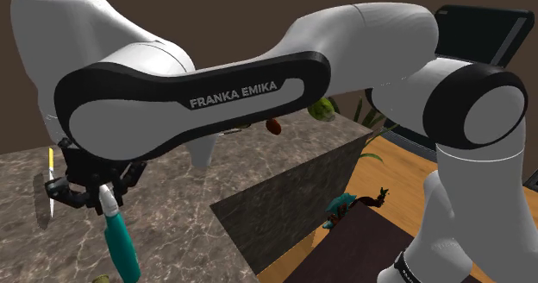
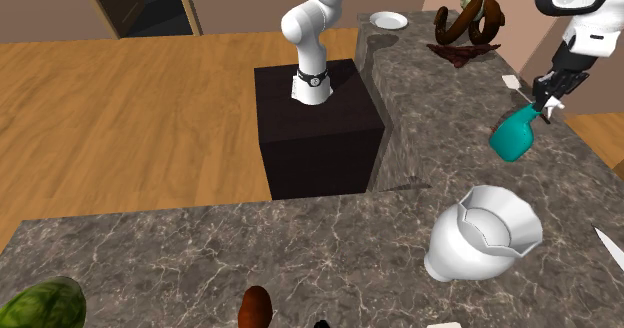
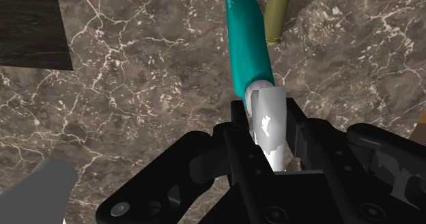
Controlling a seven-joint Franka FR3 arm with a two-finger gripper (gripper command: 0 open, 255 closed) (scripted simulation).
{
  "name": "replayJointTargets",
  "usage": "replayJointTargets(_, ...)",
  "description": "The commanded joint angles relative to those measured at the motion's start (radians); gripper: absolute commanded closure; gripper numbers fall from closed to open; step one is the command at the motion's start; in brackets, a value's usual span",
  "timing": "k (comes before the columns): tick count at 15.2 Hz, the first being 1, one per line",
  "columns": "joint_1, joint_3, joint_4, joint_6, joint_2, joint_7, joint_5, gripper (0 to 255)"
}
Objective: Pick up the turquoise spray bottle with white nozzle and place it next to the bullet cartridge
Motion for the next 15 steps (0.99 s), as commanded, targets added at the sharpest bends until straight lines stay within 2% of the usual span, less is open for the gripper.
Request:
replayJointTargets(1, -0.001, -0.001, -0.024, 0.026, 0.001, 0.003, -0.002, 255)
replayJointTargets(9, -0.002, -0.001, -0.032, 0.035, 0.002, 0.005, -0.003, 255)
replayJointTargets(10, -0.002, -0.001, -0.032, 0.035, 0.002, 0.005, -0.003, 0)
replayJointTargets(15, -0.002, -0.001, -0.032, 0.035, 0.002, 0.005, -0.003, 0)
